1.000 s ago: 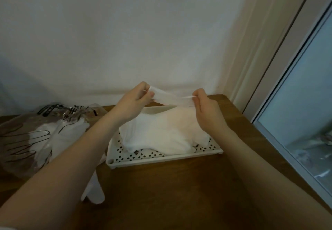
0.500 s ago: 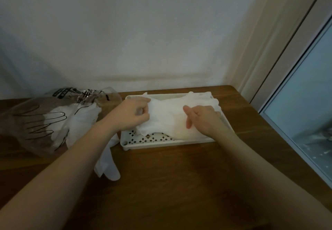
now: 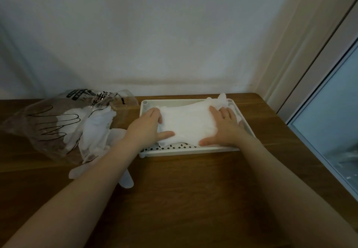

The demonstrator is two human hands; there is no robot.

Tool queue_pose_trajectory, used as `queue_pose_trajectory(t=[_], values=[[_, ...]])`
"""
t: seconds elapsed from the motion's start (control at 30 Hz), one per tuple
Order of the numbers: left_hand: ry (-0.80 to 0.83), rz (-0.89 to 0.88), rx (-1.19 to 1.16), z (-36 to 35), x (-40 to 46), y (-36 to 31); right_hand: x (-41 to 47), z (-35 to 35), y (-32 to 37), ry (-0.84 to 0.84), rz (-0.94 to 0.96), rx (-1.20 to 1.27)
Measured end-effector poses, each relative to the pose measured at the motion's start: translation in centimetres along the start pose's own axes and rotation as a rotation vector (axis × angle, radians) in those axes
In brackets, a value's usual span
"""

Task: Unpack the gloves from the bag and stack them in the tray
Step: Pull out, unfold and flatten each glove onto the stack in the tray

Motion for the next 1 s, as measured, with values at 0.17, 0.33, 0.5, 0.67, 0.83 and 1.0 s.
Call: queue_pose_trajectory(t=[0.17, 0.33, 0.5, 0.67, 0.83, 1.0], values=[[-0.003, 0.030, -0.035, -0.5, -0.5, -0.6, -0.4, 0.8, 0.3, -0.010, -0.007, -0.153], [-0.110, 0.036, -0.194, 2.0, -2.1, -0.3, -2.9, 3.7, 5.4, -0.269, 0.002, -0.283], [-0.416, -0.022, -0.274, 5.3, -5.1, 2.2, -5.2, 1.1, 13.5, -0.282, 0.508, 0.160], [-0.482, 0.076, -0.399, 6.1, -7.5, 4.9, -3.3, -4.2, 19.0, -0.119, 0.637, -0.010], [-0.447, 0.173, -0.522, 5.1, -9.1, 6.6, -1.0, -7.4, 21.0, -0.012, 0.327, -0.047], [-0.292, 0.180, -0.465, 3.9, -9.8, 7.3, -1.1, -6.4, 20.9, -0.064, 0.384, 0.339]])
Point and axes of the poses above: each hand's wrist, its own x-axis towards the middle knuckle, its own z-axis out of the back of the hand, y = z × x, the point moved 3 cm from there along x, towards the middle knuckle, and after that the axes turned 9 degrees about x, right-handed, at the moved point
